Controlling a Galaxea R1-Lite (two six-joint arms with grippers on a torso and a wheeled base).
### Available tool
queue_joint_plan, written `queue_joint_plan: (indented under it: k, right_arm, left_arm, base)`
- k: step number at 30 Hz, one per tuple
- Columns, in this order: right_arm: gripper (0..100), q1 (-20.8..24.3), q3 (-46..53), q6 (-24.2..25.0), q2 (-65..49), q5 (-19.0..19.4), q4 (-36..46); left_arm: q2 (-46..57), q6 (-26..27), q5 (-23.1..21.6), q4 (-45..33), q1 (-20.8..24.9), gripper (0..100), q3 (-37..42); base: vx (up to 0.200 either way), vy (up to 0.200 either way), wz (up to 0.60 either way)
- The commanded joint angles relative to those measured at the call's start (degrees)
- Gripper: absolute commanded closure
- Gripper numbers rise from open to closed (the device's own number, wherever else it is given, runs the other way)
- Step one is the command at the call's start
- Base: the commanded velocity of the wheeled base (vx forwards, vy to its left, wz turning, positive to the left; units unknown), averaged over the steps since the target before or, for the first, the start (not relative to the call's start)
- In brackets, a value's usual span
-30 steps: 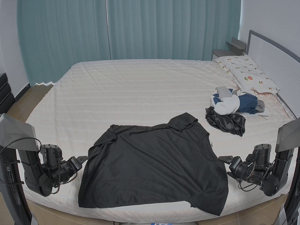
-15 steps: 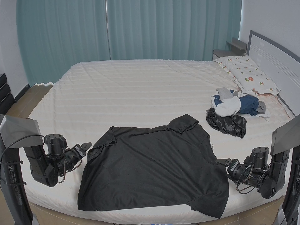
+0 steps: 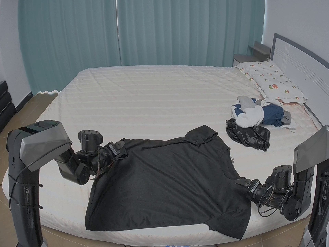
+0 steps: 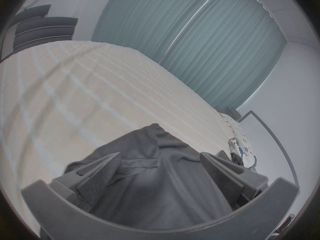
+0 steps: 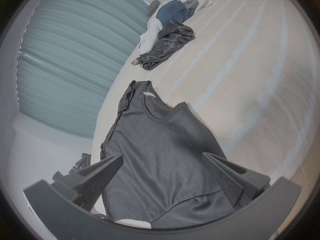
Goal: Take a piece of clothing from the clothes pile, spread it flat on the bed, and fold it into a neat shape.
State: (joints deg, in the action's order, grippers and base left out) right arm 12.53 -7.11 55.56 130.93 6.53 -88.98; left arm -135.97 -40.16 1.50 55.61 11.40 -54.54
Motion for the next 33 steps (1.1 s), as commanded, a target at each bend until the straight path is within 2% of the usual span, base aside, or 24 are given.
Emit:
queue_joint_plan:
  k: [1,4,5,10,13,20,21,28,33]
  right_arm:
    - [0,0.2,0.6,-0.4,0.3,-0.6,-0.6]
    - [0,0.2,0.7,-0.9,0.3,-0.7,-0.6]
    - [0,0.2,0.9,-1.2,0.2,-1.0,-0.6]
    - [0,0.2,1.0,-2.2,0.2,-2.9,-0.7]
    - [0,0.2,1.0,-3.3,0.2,-3.4,-0.7]
    - [0,0.2,1.2,-3.4,-0.1,-3.9,-0.7]
    - [0,0.2,1.2,-3.4,-0.2,-3.9,-0.6]
    - [0,0.2,1.2,-3.4,-0.2,-3.8,-0.6]
    - [0,0.1,1.4,-3.4,-0.3,-3.8,-0.7]
  left_arm:
    - [-6.6,0.2,4.7,-10.0,5.9,0,-14.2]
    - [-7.9,0.5,6.9,-12.4,6.8,0,-17.5]
    - [-9.0,1.9,9.0,-12.5,7.1,0,-19.0]
    - [-11.1,6.2,10.3,-12.3,7.0,0,-19.5]
    - [-13.9,9.8,12.7,-12.1,7.1,0,-21.2]
    - [-15.4,12.9,17.0,-12.0,6.6,0,-23.8]
    - [-15.4,13.3,17.4,-12.0,6.4,100,-23.8]
    - [-14.8,18.7,23.4,-11.7,4.2,100,-23.5]
    - [-15.3,20.9,23.5,-7.1,1.7,100,-24.6]
  base:
    - [0.000,0.000,0.00]
    - [0.000,0.000,0.00]
    - [0.000,0.000,0.00]
    - [0.000,0.000,0.00]
    - [0.000,0.000,0.00]
    - [0.000,0.000,0.00]
    - [0.000,0.000,0.00]
    - [0.000,0.000,0.00]
    - [0.000,0.000,0.00]
